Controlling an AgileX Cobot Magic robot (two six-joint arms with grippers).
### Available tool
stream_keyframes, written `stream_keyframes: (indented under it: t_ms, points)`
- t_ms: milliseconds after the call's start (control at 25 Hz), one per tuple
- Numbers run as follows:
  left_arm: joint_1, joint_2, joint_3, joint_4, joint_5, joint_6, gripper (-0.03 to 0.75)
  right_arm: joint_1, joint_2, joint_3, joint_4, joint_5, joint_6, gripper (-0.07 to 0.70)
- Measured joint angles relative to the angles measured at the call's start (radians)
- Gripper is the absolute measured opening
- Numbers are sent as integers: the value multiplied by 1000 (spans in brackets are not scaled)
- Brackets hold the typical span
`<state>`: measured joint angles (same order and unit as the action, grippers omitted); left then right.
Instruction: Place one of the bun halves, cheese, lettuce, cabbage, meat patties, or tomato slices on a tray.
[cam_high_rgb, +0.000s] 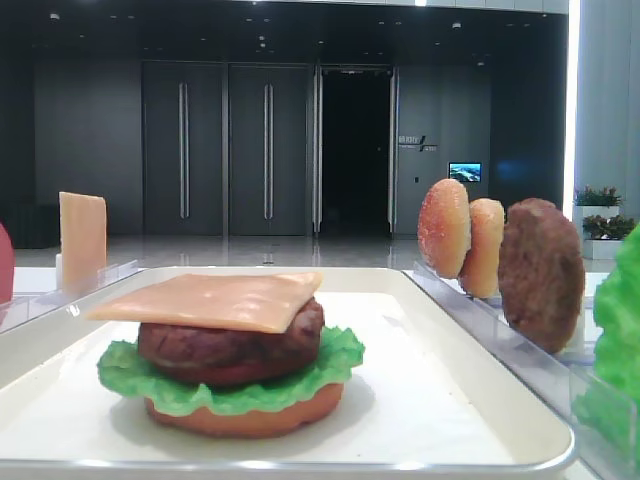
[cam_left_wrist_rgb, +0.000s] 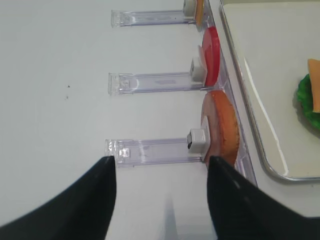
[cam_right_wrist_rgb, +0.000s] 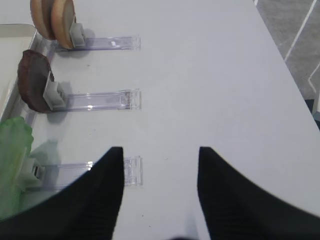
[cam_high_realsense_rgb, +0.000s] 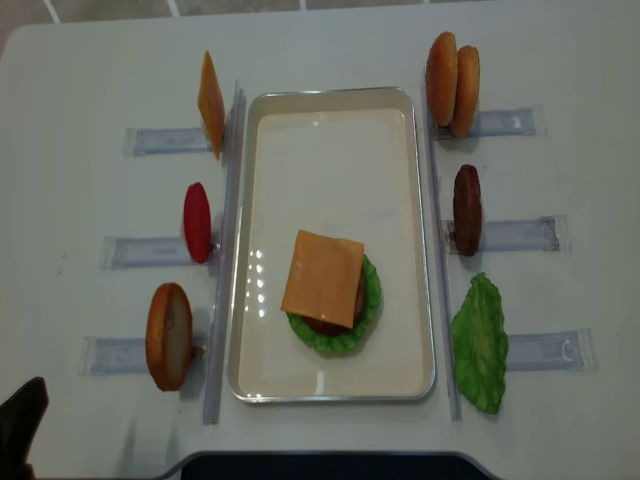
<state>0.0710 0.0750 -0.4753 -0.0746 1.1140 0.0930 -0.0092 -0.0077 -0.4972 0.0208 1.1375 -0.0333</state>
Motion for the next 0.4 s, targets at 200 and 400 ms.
stream_keyframes:
  t_ms: [200,400]
  points:
    - [0,0,0,1,-1,0,445,0,0,0,0,0,0,356]
    - [0,-1,0,3,-1,0,445,0,0,0,0,0,0,356]
